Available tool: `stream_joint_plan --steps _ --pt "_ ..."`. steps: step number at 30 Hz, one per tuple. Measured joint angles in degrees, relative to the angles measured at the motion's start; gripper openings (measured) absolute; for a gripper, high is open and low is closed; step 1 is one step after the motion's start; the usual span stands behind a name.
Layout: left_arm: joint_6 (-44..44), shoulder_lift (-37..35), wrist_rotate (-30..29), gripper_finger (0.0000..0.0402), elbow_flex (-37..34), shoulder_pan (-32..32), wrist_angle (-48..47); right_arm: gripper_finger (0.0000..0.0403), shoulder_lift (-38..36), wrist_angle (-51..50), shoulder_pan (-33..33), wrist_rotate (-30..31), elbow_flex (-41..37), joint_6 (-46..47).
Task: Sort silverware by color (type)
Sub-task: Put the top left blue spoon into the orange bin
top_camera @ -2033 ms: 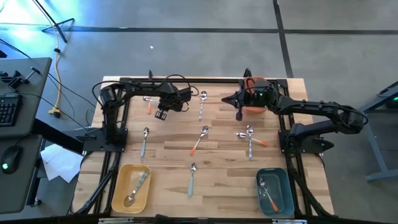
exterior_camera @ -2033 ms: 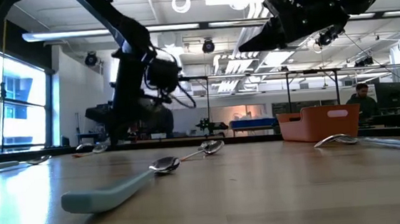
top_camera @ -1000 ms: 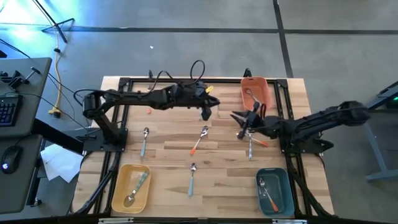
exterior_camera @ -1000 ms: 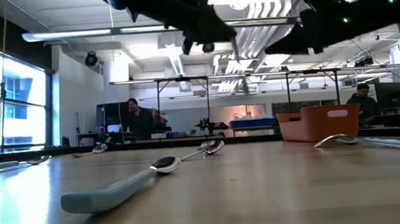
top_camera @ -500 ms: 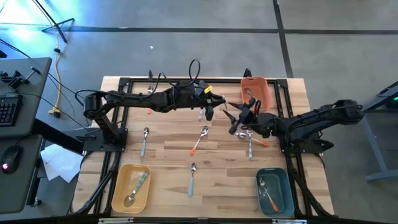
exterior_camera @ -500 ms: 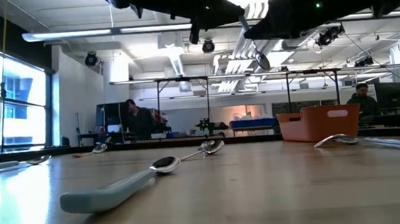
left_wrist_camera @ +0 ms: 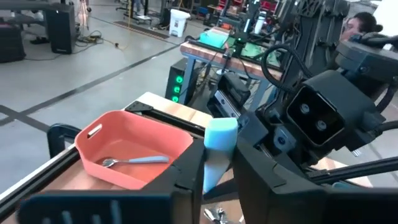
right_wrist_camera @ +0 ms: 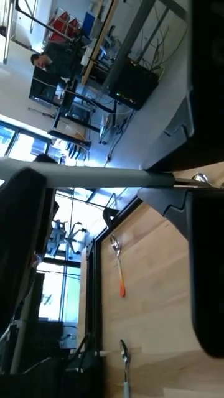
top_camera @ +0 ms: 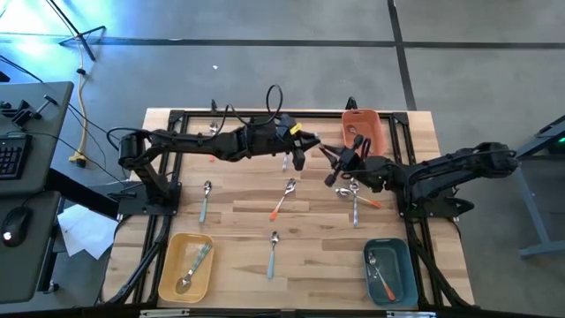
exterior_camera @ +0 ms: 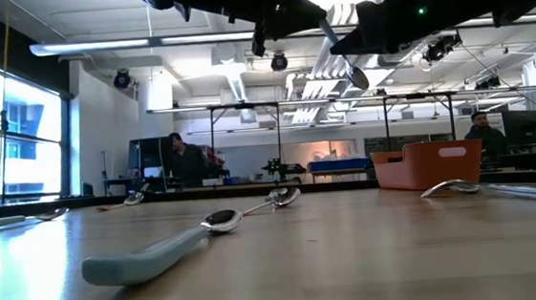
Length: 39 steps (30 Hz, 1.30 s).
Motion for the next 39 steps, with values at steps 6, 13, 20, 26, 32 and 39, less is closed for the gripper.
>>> stream_joint_plan --steps 6,13,20,26,32,39 --pt "4.4 0.0 -3.7 0.0136 -0.1 -0.6 -1.9 0.0014 -4.4 -6.5 -0.1 0.2 0.0 2.0" --pt "6.8 -0.1 -7.5 0.0176 -9.5 0.2 14.0 0.0006 -15.6 -26.1 -4.8 4.0 0.2 14.8" --pt "4.8 -0.1 -2.6 0.017 -23.8 1.6 34.3 0.0007 -16.7 -59.6 -19.6 -0.9 9.4 30.3" --pt "4.9 -0.1 -0.2 0.0166 -30.0 1.9 43.1 0.0007 -7.5 -61.6 -36.9 -17.0 14.5 27.3" --pt "7.3 -0.5 2.0 0.0164 -31.5 1.8 43.6 0.0007 3.2 -63.1 -45.2 -23.8 18.8 24.0" --pt "8.9 -0.5 7.6 0.0161 -31.6 1.8 44.0 0.0007 10.7 -67.4 -47.0 -24.7 22.8 23.5"
